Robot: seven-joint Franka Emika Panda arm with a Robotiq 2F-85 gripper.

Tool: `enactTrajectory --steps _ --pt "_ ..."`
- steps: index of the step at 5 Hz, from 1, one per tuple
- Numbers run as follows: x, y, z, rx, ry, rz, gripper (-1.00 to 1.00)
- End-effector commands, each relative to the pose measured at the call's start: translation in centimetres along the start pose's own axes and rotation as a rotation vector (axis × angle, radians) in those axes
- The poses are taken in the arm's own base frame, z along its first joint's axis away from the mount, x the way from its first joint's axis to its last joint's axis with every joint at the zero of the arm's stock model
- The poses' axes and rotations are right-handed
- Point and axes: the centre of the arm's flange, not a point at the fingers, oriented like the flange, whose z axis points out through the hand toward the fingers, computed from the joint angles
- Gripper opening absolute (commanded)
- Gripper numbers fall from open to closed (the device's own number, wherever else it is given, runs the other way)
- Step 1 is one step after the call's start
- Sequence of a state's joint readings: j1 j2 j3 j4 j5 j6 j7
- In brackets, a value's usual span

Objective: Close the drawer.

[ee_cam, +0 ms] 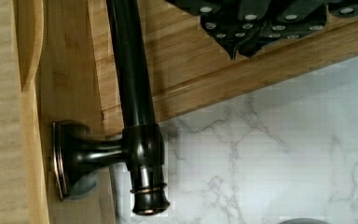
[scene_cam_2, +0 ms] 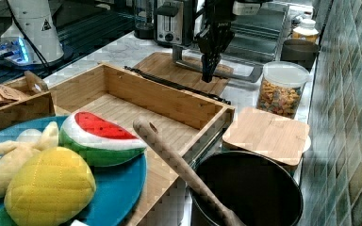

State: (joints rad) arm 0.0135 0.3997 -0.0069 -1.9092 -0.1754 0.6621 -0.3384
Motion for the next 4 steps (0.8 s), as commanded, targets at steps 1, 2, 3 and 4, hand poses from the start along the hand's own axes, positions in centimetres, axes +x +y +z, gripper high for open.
enactTrajectory --steps 1,2,3,4 --pt "-1.6 5.6 2.2 -0.081 0.003 0.041 -1.00" --pt "-2.0 7.2 2.1 -0.107 0.004 -0.003 -1.00" --pt "-3.0 9.2 2.2 -0.176 0.081 -0.031 -1.00" --pt "-3.0 11.5 2.6 -0.155 0.093 -0.047 -1.00"
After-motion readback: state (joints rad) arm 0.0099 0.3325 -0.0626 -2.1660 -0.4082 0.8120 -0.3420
